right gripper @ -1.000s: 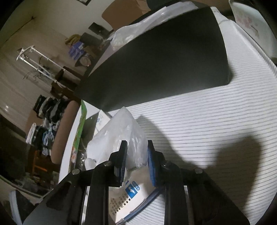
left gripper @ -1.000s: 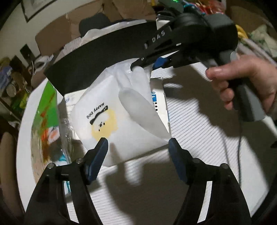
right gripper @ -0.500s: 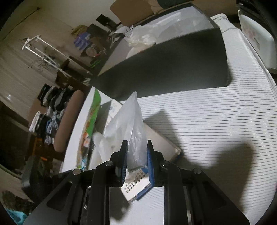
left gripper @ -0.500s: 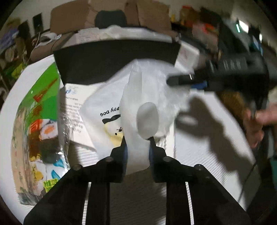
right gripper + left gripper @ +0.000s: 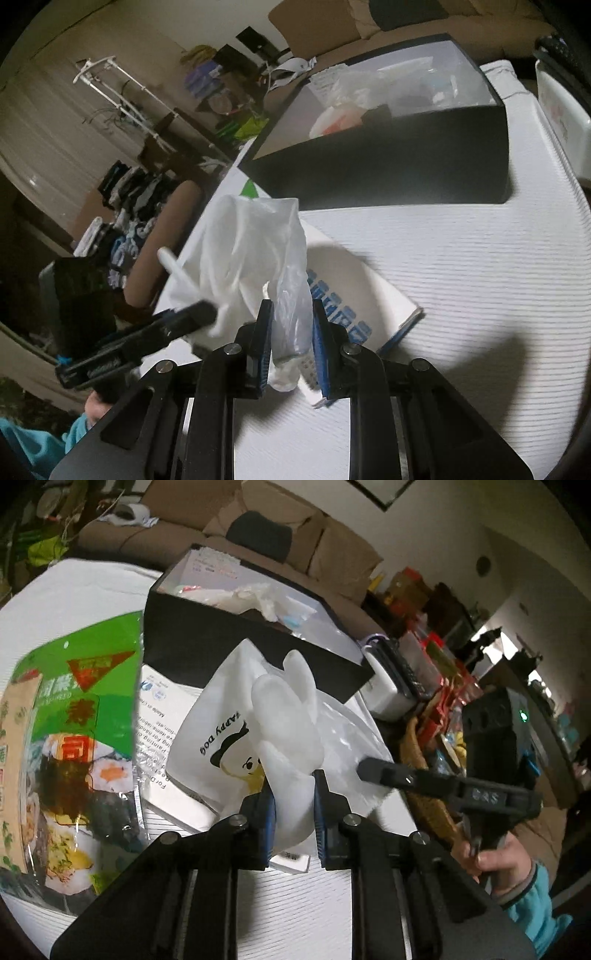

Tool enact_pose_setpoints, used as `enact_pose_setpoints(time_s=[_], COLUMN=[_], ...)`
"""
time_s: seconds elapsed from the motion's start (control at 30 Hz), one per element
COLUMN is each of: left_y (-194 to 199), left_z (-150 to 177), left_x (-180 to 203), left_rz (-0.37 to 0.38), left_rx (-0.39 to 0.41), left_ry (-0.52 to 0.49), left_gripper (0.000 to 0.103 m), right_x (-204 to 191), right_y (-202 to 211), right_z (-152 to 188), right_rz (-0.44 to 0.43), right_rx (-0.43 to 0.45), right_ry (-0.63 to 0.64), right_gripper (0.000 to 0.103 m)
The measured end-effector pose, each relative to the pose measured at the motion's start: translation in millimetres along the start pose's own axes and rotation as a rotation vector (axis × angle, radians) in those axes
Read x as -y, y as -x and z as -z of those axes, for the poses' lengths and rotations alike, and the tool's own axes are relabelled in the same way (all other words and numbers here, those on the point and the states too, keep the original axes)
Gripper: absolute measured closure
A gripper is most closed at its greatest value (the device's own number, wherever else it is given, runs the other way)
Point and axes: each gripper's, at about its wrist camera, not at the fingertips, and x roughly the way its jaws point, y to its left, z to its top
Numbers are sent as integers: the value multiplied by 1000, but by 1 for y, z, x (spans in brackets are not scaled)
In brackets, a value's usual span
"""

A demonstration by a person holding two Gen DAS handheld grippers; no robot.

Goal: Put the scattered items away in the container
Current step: 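Carry the Happy Dog bag into the black box and release with the right tool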

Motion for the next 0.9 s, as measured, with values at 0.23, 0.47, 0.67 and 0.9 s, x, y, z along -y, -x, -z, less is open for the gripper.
enact_pose_setpoints(time_s=[0.23,0.47,0.67,0.9], left_y=[-13,28,47,0], left_z=[1,-32,-115,-253], left_x=[9,25,51,55], left_rz=[28,107,91,12], left_rx=[-22,59,112,114], left_ry=[-4,15,-75,-99], left_gripper=[86,86,86,86], right_x=[-16,-37,-62,-16], right_y=[-14,15,41,29], right_z=[4,-22,-93,-212], right_rz=[-67,-188,-229,-271], right_rx=[-21,71,166,212], right_ry=[-10,-21,27,-73], right_gripper=[84,84,84,84])
